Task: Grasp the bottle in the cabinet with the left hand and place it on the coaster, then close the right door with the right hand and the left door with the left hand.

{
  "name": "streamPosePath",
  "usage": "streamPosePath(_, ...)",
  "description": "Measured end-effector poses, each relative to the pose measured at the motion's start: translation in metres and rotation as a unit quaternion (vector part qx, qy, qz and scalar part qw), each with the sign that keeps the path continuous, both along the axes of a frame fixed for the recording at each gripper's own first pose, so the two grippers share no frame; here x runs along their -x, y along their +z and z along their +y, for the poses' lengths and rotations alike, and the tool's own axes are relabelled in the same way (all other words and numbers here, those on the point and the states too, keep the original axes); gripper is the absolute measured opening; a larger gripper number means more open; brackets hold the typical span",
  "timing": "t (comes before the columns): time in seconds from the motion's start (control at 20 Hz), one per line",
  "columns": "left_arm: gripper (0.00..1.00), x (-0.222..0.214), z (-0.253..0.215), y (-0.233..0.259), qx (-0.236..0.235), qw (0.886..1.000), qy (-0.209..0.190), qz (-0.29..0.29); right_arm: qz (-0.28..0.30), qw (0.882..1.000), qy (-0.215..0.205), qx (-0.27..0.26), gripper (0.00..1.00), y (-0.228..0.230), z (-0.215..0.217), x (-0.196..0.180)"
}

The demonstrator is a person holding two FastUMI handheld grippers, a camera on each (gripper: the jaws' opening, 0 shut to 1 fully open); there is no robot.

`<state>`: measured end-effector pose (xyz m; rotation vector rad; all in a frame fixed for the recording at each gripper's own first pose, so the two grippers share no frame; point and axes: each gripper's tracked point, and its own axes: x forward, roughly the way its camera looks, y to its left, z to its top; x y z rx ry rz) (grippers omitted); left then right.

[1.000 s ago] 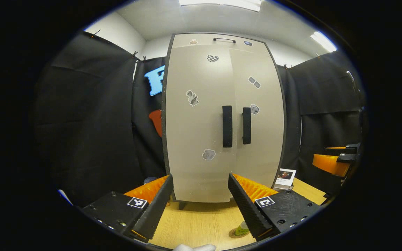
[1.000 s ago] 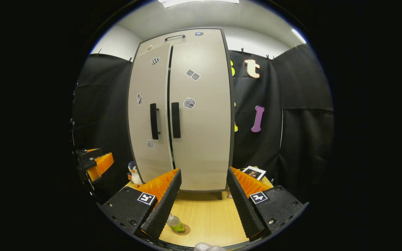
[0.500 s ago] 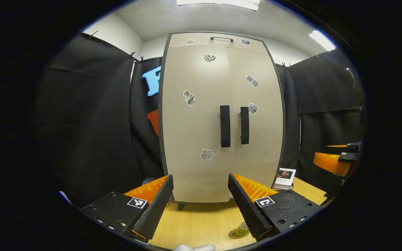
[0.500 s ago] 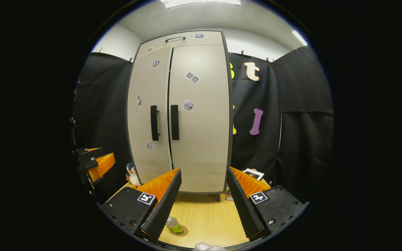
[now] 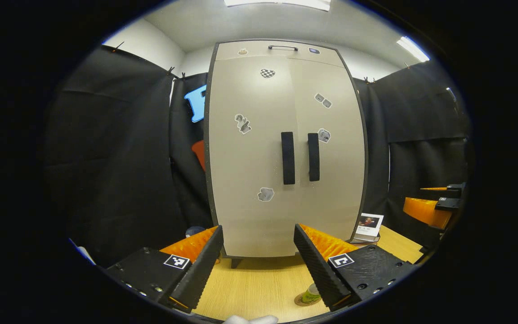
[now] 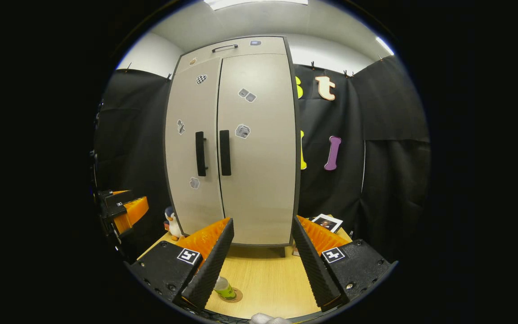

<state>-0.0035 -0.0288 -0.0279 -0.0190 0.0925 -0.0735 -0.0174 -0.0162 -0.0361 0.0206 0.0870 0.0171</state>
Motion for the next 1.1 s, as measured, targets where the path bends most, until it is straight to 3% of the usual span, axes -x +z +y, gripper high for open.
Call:
streamPosePath(0.45,0.96,-0.002,-0.024,0.009,-0.009,1.000,-0.006,-0.001,-0.005,1.000,-0.003,-0.024,0.81,0.001,-0.026,-0.001)
streamPosePath(1.1,0.96,0.010,-0.075,0.032,-0.011,0.998,0.053,-0.004,-0.004,0.998,0.050,-0.037,0.81,0.023,-0.092,-0.006)
